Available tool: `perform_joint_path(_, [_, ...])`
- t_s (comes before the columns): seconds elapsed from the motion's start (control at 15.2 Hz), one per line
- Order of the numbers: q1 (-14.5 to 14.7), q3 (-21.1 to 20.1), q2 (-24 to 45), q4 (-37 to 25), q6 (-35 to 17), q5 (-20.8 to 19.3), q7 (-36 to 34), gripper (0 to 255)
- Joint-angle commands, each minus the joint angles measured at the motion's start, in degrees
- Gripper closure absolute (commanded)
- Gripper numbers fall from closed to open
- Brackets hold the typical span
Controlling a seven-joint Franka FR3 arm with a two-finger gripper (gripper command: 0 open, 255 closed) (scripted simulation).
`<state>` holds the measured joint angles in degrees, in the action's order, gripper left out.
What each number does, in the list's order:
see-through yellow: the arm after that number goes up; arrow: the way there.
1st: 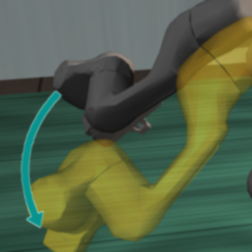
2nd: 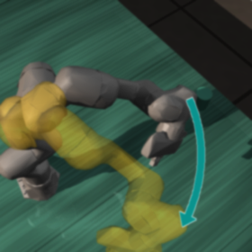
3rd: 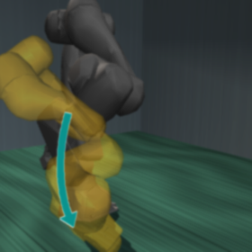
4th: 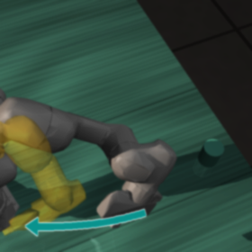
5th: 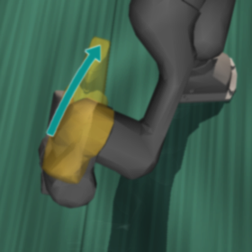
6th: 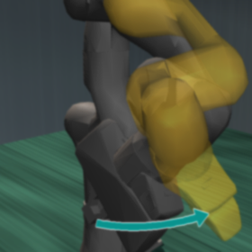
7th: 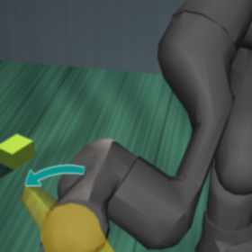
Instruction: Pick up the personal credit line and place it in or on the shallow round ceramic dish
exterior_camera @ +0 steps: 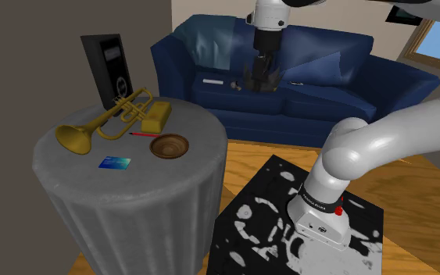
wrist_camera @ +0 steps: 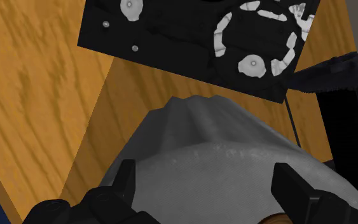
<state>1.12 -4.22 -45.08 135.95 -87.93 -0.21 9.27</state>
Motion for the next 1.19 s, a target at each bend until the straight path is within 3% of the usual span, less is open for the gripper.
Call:
perform_joint_path(0.0, [0.0, 0.0, 0.0, 0.0, 0.0, 0.0, 0.0, 0])
perform_joint_path(0.59, [3.1, -6.62, 10.08, 2.54, -15.69, 5.35, -5.52, 0])
perform_joint_path(1.12, [4.91, -12.68, 22.89, -0.18, -28.86, 7.11, -10.45, 0])
